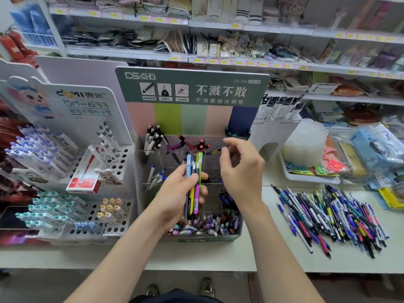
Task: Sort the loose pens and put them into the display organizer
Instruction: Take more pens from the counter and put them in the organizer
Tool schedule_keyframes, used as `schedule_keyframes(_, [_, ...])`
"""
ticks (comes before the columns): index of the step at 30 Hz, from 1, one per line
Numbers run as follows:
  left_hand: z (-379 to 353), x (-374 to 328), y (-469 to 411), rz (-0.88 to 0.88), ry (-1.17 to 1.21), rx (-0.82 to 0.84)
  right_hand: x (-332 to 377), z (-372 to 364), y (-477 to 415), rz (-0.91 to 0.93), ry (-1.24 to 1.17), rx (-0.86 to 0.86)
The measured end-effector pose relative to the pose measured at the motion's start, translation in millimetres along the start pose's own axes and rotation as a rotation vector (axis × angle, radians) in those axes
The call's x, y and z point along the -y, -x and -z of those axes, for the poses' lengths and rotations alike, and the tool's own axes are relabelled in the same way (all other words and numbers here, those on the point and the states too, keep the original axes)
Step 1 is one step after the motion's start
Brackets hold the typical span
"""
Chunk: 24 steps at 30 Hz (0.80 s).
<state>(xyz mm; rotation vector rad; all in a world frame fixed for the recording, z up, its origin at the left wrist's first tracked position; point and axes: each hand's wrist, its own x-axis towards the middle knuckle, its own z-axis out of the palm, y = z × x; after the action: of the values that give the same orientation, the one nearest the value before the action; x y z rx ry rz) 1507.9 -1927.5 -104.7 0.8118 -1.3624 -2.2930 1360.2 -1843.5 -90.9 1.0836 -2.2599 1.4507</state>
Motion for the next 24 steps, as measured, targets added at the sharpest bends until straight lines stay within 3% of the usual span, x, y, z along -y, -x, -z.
schedule_keyframes(5, [18.0, -4.6, 8.4, -0.055, -0.144, 0.131, 27.1, -13.6, 31.9, -0.457, -0.347, 0.467])
schedule_keyframes(7, [22.2, -6.4, 13.7, -0.053, -0.199, 0.165, 29.3, -19.4, 42.2, -0.549, -0.532, 0.490])
schedule_keyframes(9, [26.1, -7.5, 17.2, -0.046, -0.226, 0.186, 31.1, -24.9, 50.5, -0.623, -0.633, 0.402])
schedule_keyframes(15, [47.2, -11.3, 19.5, -0.096, -0.322, 0.130, 47.7, -37.9, 66.7, -0.435, -0.482, 0.196])
schedule_keyframes(19, [67.1, -11.8, 22.9, -0.171, -0.377, -0.005, 65.6, -43.6, 70.3, -0.306, -0.482, 0.031])
schedule_keyframes(22, [83.8, -10.2, 28.7, -0.163, -0.340, -0.131, 65.4, -50.2, 68.2, -0.301, -0.489, 0.135])
schedule_keyframes(24, [96.1, -10.2, 32.8, -0.126, -0.268, -0.193, 56.9, -55.5, 69.0, -0.287, -0.363, 0.260])
